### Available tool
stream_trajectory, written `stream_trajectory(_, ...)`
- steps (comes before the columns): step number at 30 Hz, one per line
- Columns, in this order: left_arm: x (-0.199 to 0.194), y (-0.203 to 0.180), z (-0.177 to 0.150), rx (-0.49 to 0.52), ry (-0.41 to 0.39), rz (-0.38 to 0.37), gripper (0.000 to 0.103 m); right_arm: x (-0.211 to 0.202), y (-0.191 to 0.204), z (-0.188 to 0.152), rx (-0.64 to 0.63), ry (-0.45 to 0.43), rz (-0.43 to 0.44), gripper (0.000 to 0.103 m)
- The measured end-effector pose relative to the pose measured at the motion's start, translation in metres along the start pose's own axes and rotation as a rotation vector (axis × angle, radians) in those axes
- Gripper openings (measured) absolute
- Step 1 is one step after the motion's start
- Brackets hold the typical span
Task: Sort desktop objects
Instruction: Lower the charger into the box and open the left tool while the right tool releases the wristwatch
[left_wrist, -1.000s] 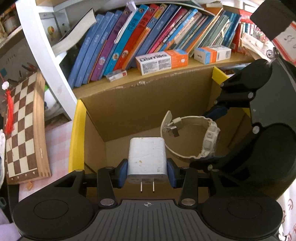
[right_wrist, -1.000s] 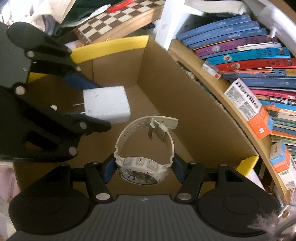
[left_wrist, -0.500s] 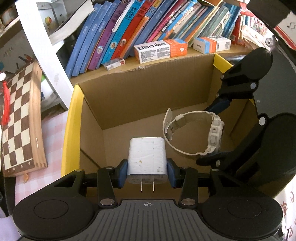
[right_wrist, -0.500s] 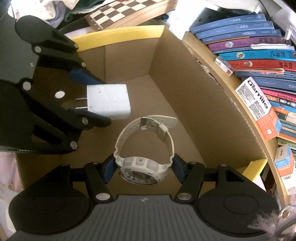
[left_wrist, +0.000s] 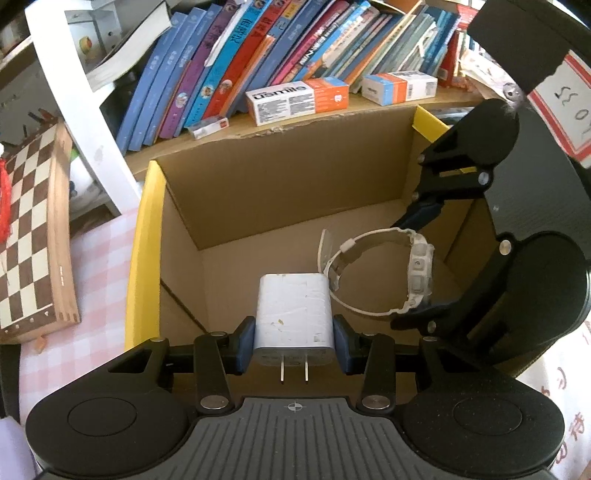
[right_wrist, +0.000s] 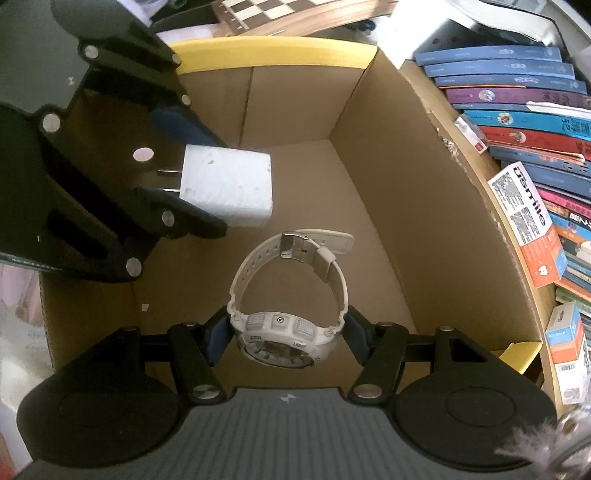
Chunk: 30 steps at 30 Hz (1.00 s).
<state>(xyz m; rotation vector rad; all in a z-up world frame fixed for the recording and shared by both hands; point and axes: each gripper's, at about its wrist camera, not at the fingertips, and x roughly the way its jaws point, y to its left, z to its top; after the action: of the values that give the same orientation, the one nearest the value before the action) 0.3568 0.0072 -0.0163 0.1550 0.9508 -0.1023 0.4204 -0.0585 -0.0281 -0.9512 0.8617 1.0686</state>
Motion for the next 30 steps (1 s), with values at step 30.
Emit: stream_trajectory(30, -0.006, -0.007, -0.010, 0.004, -0.005, -0.008, 0.045, -0.009, 0.023, -0.008, -0.013, -0.036, 0.000, 0.068)
